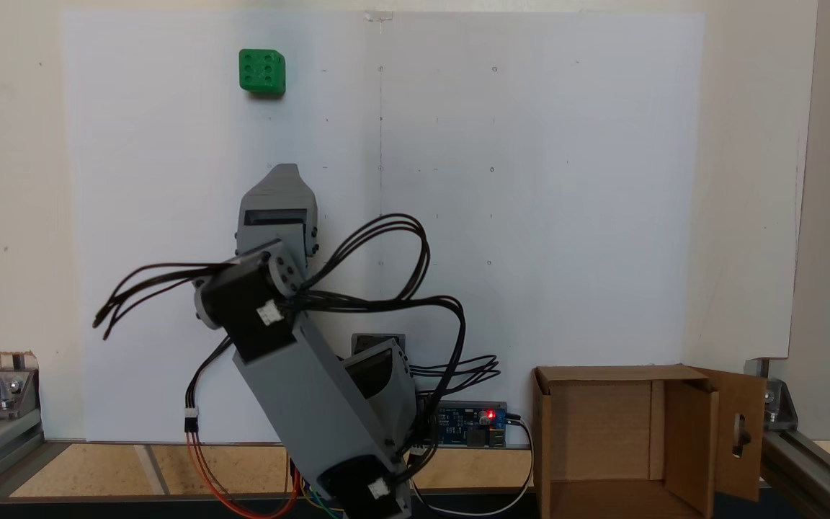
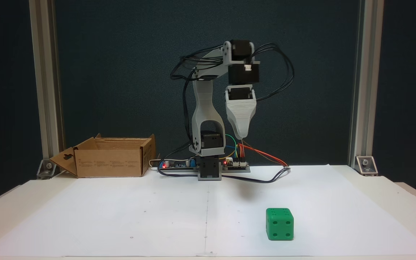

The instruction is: Grasp a green dice and put it in the bin.

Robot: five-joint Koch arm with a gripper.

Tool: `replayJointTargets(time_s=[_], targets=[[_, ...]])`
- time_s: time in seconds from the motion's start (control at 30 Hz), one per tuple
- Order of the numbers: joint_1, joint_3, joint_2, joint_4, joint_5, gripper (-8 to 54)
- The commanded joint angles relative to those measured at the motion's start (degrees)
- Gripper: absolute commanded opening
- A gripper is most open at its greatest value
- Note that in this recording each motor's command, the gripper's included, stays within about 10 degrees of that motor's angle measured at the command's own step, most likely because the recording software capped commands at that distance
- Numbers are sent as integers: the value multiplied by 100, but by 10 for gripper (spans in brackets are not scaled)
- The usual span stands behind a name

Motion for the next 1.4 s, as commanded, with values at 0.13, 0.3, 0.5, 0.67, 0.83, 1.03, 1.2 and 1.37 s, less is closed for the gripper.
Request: replayJointTargets(time_s=[0.13,0.3,0.5,0.67,0.83,1.03,1.2,1.37], targets=[[-62,-1679,-1151,1562,475,452],[-185,-3050,-1837,1677,580,453],[-185,-4104,-2452,1677,694,452],[-132,-4456,-2865,1677,712,452],[9,-4597,-3076,1677,791,450],[70,-4799,-3401,1712,914,452],[167,-5106,-3612,1712,1020,450],[185,-5273,-3709,1738,1134,451]])
